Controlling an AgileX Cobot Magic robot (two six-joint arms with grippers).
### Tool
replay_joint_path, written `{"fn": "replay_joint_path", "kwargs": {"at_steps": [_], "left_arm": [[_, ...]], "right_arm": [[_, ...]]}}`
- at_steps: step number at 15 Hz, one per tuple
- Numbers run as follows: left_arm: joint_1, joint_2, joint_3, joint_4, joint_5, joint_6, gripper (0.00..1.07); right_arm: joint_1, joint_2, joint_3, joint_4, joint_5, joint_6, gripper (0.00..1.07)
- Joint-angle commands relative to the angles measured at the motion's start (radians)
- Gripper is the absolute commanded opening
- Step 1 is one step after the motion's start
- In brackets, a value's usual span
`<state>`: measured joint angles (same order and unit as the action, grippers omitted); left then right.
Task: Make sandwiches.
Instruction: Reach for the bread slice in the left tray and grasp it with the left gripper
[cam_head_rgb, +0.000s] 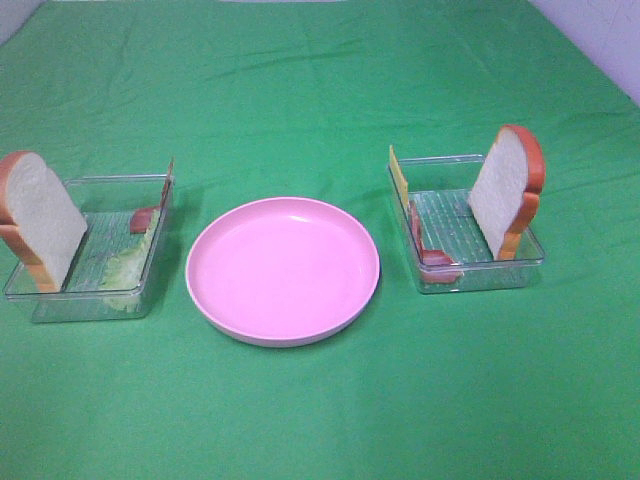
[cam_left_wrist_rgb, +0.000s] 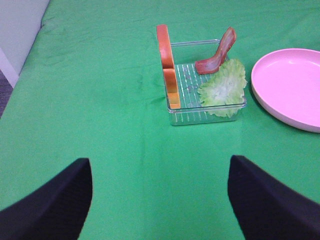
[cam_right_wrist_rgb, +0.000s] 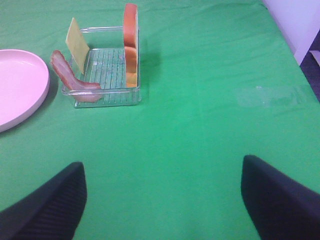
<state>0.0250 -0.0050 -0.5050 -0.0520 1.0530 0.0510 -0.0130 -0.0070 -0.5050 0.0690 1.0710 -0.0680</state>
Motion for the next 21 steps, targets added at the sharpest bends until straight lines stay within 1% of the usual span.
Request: {"fn": "replay_joint_path", "kwargs": {"at_steps": [1,6,7,10,14,15,17,21], "left_arm": [[0.003,-0.021,0.006,0.001,-0.01,0.002,0.72],[0.003,-0.019,-0.01,-0.004,-0.026,-0.001,0.72],[0.003,-0.011,-0.038,-0.01,-0.071,-0.001,0.72],[0.003,0.071,-0.053,-0.019,-0.102,-0.001,0.72],[0.003,0.331,-0.06,-0.067,-0.153,-0.001,0.72],[0.003,0.455,-0.092,-0.079,-0.154,-0.001,0.72],[0.003,0.636,-0.175,-0.102,-0.151,-0.001,0.72],[0.003,0.983,-0.405,-0.177,-0.054,-0.001,0.72]], "right_arm": [[-0.004,-0.013,0.002,0.0,-0.012,-0.014,0.79],[-0.004,-0.013,0.002,0.0,-0.012,-0.014,0.79],[-0.004,-0.013,0.002,0.0,-0.012,-0.014,0.79],[-0.004,-0.013,0.002,0.0,-0.012,-0.014,0.79],[-0.004,-0.013,0.002,0.0,-0.012,-0.014,0.79],[-0.004,-0.013,0.002,0.0,-0.012,-0.014,0.79],[-0.004,-0.013,0.002,0.0,-0.012,-0.014,0.79],[-0.004,-0.013,0.002,0.0,-0.012,-0.014,0.79]]}}
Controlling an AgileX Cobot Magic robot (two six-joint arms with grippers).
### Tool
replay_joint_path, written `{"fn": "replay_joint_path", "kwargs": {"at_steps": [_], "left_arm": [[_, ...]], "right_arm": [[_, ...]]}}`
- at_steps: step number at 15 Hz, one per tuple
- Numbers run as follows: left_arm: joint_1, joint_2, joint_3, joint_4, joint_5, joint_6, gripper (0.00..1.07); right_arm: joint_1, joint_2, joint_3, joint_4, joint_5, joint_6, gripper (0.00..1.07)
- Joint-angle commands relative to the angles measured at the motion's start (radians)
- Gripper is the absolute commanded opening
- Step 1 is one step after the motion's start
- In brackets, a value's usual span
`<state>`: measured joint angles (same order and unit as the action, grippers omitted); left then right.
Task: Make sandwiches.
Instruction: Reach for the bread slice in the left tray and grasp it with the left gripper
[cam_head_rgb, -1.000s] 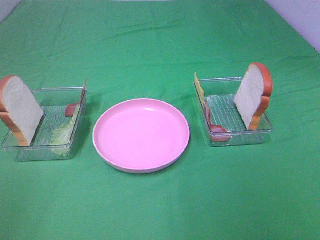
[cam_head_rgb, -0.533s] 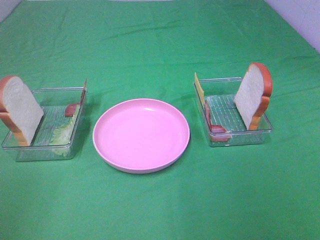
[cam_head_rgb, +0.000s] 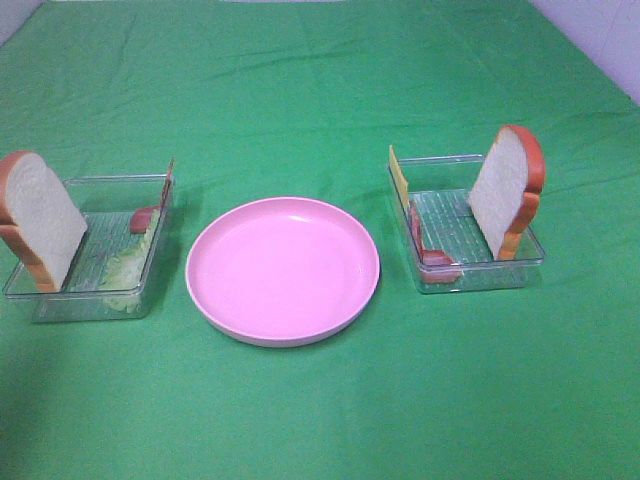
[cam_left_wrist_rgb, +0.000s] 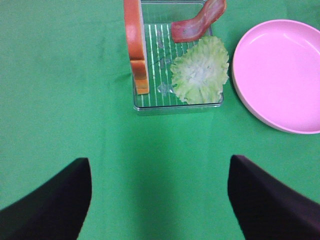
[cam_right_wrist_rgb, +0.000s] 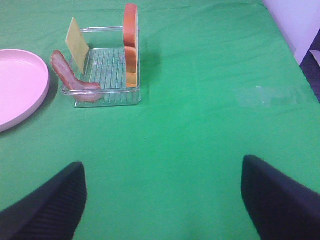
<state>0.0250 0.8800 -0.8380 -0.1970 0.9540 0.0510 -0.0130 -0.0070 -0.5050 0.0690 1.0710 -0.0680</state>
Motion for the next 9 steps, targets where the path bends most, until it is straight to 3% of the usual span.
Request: {"fn": "replay_joint_path", "kwargs": {"at_steps": [1,3,4,7,9], "left_arm": [[0.003,0.189,-0.131,-0.043,0.077,-0.001,0.72],[0.0,0.318,-0.219,-0.052,0.112,-0.001,0.72],[-0.037,0.458,-0.304,-0.051,0.099,-0.001,0.72],[-0.116,0.619,-0.378,-0.045,0.071,-0.001,0.72],[-0.155,0.707,-0.424,-0.015,0.075,-0.042,0.72]], "right_arm": [[-0.004,-0.013,0.002,0.0,-0.012,-0.014,0.79],[-0.004,-0.013,0.002,0.0,-0.012,-0.014,0.79],[-0.004,-0.013,0.002,0.0,-0.012,-0.014,0.79],[-0.004,-0.013,0.002,0.0,-0.012,-0.014,0.79],[-0.004,-0.013,0.002,0.0,-0.012,-0.014,0.79]]}}
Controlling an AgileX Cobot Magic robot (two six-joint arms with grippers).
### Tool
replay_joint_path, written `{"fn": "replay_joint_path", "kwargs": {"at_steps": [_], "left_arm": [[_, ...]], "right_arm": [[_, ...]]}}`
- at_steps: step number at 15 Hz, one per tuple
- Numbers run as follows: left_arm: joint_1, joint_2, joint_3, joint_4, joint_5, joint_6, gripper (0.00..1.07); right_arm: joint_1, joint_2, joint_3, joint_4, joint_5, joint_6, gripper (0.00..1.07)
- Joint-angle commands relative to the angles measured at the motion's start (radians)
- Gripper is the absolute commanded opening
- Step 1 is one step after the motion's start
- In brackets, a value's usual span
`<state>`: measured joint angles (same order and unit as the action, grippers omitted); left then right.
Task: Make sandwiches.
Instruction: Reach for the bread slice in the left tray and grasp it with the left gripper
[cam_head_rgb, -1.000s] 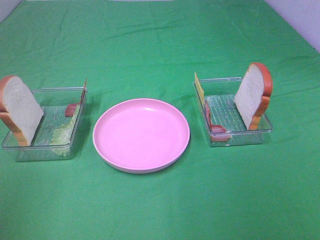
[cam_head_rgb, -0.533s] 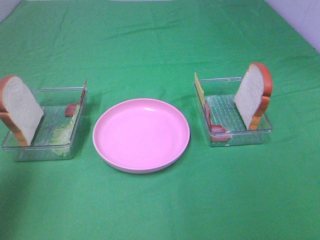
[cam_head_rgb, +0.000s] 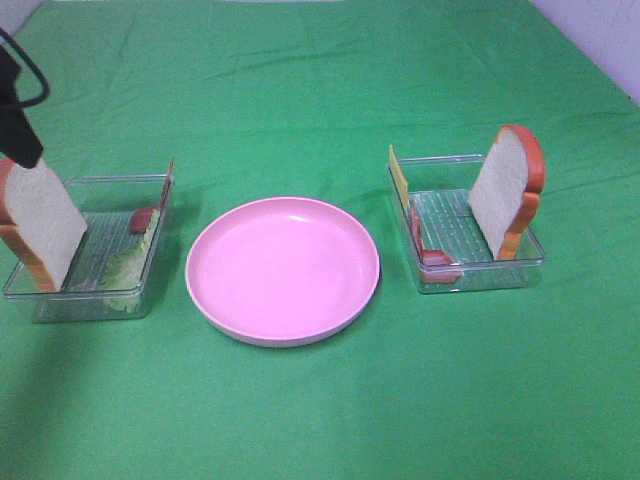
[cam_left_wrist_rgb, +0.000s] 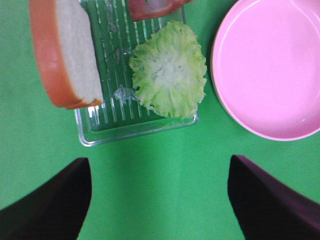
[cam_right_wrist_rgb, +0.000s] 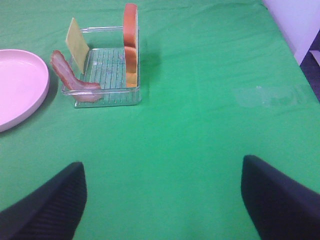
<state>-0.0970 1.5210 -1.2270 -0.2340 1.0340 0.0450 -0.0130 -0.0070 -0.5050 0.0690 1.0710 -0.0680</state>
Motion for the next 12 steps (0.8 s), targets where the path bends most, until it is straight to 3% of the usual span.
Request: {"fn": "replay_joint_path", "kwargs": {"at_steps": [1,4,12], "left_arm": [[-0.054,0.144,-0.082,0.137,-0.004,-0.153,0.72],[-0.052,0.182,-0.132,0.275,0.005,-0.307,0.72],[-0.003,0.283,-0.168,0.307,-0.033,-0.32,0.72]], "right_arm": [[-0.004,-0.013,0.002,0.0,-0.012,-0.014,0.79],[-0.004,-0.013,0.002,0.0,-0.012,-0.014,0.79],[-0.004,-0.013,0.002,0.005,-0.012,-0.014,0.79]]}}
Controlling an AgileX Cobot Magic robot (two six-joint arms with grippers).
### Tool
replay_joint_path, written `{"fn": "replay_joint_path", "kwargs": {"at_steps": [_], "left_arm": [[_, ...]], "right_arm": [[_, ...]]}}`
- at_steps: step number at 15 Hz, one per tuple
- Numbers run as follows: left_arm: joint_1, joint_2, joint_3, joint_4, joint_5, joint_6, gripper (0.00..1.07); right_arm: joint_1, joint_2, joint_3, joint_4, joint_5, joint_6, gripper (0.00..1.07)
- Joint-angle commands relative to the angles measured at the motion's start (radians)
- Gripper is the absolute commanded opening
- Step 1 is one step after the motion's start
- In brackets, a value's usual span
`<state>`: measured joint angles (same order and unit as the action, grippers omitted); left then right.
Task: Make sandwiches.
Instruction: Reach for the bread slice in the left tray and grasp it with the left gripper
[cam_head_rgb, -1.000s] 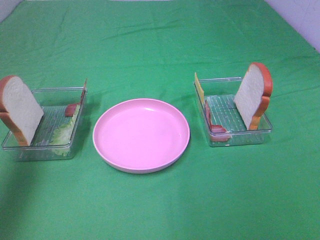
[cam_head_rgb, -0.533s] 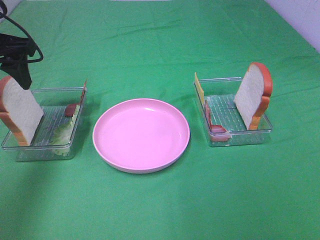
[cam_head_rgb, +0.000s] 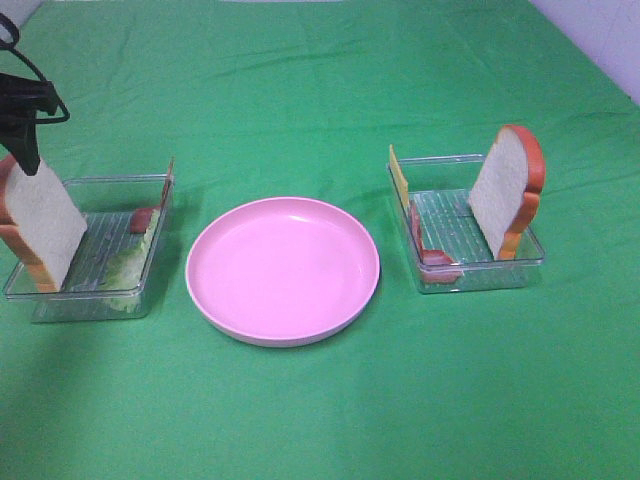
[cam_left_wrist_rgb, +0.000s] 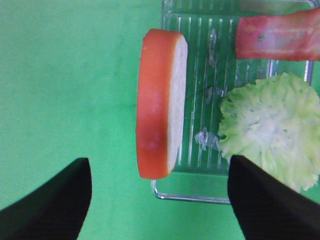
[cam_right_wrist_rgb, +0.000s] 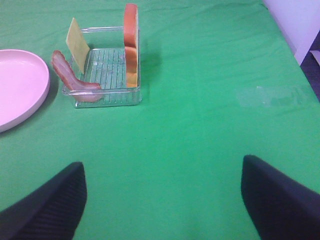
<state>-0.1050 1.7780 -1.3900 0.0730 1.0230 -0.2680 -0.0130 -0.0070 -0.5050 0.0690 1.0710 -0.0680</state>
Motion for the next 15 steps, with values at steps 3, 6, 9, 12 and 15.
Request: {"fn": "replay_joint_path", "kwargs": {"at_steps": [3,6,9,12,15], "left_arm": [[0.005,0.08,-0.005,-0.004,-0.099,-0.005,0.72],[0.005,0.139,-0.005,0.001,-0.101,-0.004,0.72],[0.005,0.145,-0.005,0.001,-0.11,-0.004,0.54],[0.005,0.145,-0.005,0.001,-0.123,-0.003,0.15],[0.005,0.139,-0.039,0.0,-0.071,0.002,0.0]], "right_arm": [[-0.004,-0.013,0.002,0.005,-0.012,-0.014,0.79],[-0.004,-0.013,0.002,0.005,-0.012,-0.014,0.79],[-0.004,-0.013,0.002,0.005,-0.012,-0.014,0.79],[-0.004,-0.013,0.002,0.005,-0.012,-0.014,0.79],[-0.004,-0.013,0.002,0.005,-0.012,-0.014,0.79]]}}
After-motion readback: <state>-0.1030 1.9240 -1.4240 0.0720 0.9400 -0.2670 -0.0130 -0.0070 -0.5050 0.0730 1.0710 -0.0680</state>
